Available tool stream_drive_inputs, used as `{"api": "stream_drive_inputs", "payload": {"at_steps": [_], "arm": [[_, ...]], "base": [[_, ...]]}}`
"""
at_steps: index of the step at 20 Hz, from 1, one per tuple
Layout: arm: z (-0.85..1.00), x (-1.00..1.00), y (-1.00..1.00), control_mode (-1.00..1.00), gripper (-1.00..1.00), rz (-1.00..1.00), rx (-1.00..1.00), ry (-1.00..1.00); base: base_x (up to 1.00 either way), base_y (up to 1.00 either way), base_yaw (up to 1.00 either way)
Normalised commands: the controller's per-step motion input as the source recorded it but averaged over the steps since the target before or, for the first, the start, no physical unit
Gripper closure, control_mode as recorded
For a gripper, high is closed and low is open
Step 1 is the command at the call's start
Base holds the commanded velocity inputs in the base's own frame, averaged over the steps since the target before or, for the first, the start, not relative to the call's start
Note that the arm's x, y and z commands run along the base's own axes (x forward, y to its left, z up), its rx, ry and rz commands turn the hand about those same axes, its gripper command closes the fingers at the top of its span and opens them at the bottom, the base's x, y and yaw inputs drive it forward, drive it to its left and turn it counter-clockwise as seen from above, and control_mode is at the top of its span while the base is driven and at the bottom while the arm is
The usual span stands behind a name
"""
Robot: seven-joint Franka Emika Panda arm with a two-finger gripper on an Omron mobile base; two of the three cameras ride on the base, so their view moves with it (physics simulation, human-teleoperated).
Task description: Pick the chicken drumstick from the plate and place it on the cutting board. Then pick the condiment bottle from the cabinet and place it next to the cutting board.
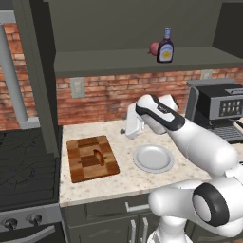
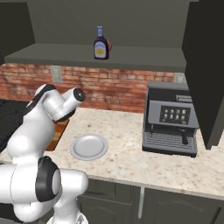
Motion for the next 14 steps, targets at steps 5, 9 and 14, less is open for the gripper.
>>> {"api": "stream_drive_inputs", "payload": {"at_steps": [5, 9, 14], "arm": [[0.0, 0.0, -0.15, -1.0, -1.0, 0.0, 0.0, -0.08], [0.05, 0.0, -0.11, -1.0, -1.0, 0.0, 0.0, -0.03], [0.14, 0.0, -0.09, -1.0, -1.0, 0.0, 0.06, 0.0]], "base": [[0.0, 0.0, 0.0], [0.0, 0.0, 0.0], [0.0, 0.0, 0.0]]}}
